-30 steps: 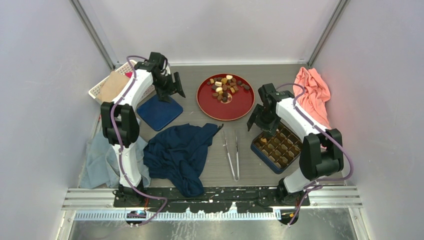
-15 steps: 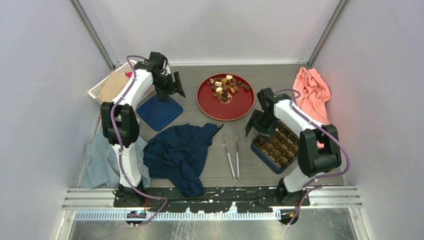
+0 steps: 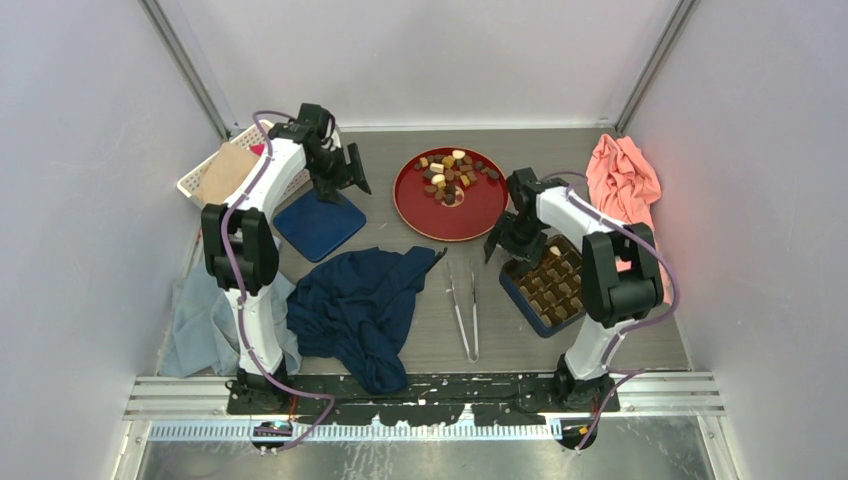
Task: Pack the chocolate
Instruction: Adjust the packing box at the center of the board.
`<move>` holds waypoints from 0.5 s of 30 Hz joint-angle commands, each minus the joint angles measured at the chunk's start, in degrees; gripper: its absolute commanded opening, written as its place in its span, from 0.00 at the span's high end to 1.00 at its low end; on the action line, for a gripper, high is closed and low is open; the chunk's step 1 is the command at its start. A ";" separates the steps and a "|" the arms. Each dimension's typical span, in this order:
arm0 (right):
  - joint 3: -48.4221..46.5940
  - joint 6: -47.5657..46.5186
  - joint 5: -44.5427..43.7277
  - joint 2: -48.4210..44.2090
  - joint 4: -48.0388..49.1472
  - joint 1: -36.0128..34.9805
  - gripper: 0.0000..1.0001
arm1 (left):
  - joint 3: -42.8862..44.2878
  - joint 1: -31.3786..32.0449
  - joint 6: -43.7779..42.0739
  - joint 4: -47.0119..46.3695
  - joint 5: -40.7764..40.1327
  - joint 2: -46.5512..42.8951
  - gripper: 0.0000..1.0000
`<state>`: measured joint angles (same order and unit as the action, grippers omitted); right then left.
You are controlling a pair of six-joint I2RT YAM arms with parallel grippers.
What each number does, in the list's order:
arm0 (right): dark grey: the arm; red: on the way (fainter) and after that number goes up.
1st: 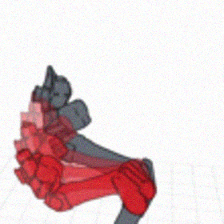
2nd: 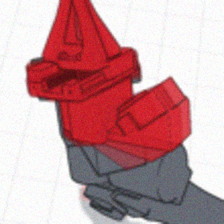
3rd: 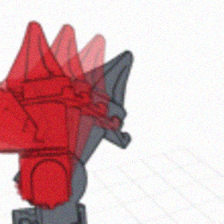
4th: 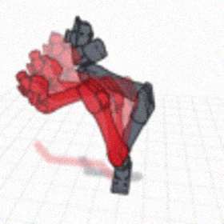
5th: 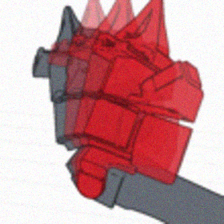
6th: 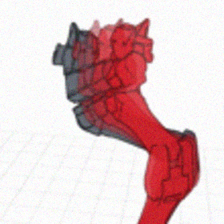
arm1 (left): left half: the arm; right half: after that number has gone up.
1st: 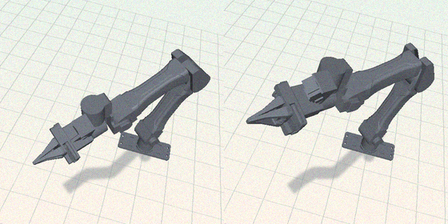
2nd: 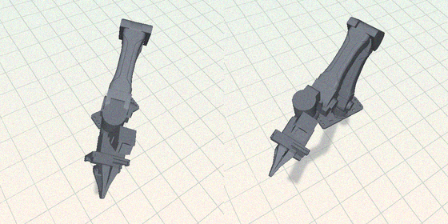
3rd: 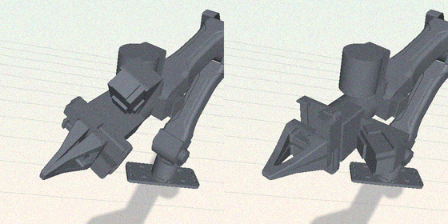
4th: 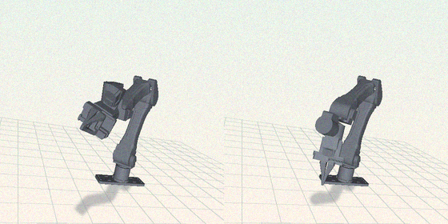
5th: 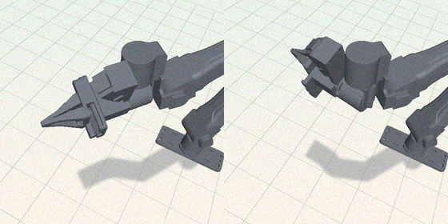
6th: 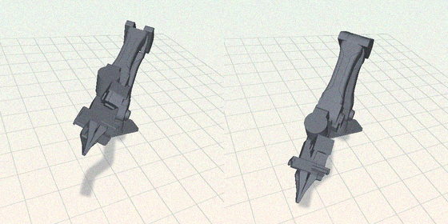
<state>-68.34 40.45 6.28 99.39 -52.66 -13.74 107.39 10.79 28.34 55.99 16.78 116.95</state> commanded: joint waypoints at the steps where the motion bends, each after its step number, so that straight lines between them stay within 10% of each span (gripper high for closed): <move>1: -6.62 -0.46 -3.82 2.90 4.25 1.10 0.26 | 2.33 -0.33 -0.01 -1.34 0.82 -2.72 0.24; 15: -23.51 -1.93 -9.81 14.43 4.52 4.27 0.27 | 3.18 -0.33 -0.53 -1.14 1.55 -2.44 0.24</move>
<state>-86.43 40.10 -0.47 112.71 -49.25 -9.91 108.12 10.79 28.25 56.01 16.95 116.95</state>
